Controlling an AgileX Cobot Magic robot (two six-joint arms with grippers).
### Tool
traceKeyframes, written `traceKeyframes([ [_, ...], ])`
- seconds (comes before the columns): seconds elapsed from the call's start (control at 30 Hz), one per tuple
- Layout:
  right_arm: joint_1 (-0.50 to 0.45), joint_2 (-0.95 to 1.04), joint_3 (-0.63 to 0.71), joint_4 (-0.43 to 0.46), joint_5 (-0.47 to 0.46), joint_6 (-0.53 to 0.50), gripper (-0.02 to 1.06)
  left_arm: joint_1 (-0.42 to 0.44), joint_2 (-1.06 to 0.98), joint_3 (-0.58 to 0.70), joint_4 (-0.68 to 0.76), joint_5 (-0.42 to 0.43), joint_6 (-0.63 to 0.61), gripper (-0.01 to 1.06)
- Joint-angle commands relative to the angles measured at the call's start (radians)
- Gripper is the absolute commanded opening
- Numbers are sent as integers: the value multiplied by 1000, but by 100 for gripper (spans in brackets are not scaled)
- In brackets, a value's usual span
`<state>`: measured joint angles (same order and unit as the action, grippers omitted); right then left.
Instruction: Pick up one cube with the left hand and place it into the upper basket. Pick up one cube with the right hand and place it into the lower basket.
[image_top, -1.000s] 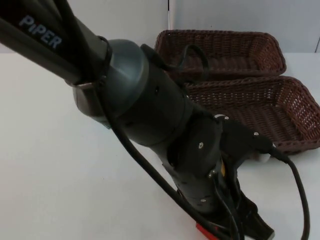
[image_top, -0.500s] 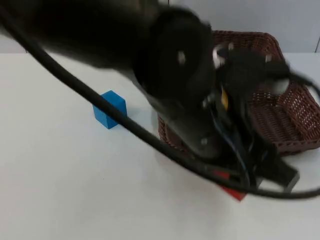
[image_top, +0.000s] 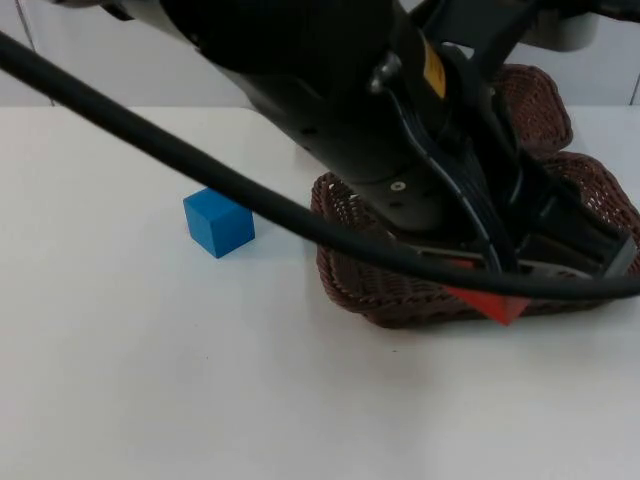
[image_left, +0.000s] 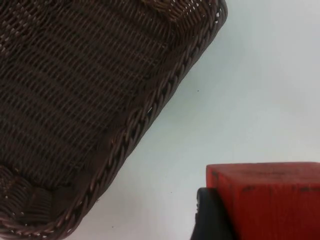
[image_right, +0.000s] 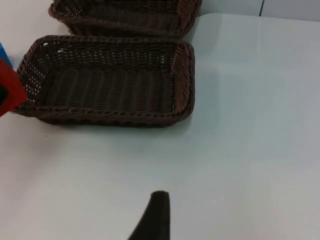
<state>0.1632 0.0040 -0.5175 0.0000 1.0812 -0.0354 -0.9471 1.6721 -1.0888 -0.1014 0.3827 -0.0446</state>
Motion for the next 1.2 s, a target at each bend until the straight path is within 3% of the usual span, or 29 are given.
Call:
traceKeyframes([
  [0.0,-9,-4,1,0,-2,-4,81,-6,-12,-3,5,-10,-6,0],
  [0.87,-9,-4,1,0,-2,-4,81,-4,-4,-3,38,-29,-6,0],
  [1.17,-9,-4,1,0,-2,-4,81,105,-4,-3,34,-67,-6,0],
])
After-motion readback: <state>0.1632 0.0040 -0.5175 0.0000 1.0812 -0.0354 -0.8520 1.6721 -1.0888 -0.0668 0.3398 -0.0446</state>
